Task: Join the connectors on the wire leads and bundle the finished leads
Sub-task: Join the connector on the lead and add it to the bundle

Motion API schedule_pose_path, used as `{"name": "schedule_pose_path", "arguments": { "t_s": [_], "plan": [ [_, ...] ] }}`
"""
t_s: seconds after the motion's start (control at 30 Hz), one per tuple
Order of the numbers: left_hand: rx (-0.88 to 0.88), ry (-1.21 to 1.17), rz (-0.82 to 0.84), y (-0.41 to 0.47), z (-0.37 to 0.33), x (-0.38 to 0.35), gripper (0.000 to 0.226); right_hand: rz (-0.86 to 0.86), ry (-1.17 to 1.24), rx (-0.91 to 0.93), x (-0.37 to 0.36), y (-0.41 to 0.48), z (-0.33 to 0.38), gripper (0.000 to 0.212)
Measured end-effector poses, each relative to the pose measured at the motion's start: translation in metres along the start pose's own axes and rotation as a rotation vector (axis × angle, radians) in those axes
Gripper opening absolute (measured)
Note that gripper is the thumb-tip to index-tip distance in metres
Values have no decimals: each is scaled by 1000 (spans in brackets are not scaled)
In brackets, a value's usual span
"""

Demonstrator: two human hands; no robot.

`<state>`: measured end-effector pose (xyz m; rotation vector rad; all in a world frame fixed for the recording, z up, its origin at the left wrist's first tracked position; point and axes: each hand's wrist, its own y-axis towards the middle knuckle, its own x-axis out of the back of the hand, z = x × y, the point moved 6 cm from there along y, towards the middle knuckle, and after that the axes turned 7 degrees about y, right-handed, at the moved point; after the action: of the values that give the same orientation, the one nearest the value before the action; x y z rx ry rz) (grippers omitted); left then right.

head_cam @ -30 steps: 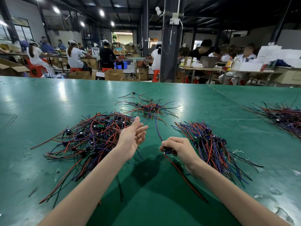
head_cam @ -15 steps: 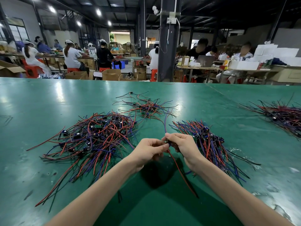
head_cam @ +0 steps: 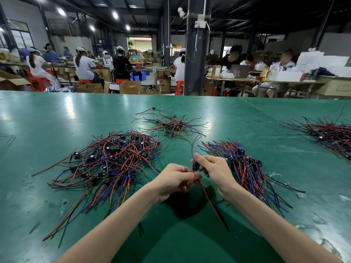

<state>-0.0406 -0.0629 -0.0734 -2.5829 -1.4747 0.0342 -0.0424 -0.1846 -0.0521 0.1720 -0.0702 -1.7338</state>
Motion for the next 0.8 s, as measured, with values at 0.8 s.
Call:
{"name": "schedule_pose_path", "arguments": {
  "t_s": [0.8],
  "plan": [
    [146,-349,-197,4,2,25,20,217,-149,-37,-16,-11,-1,11]
  ]
}}
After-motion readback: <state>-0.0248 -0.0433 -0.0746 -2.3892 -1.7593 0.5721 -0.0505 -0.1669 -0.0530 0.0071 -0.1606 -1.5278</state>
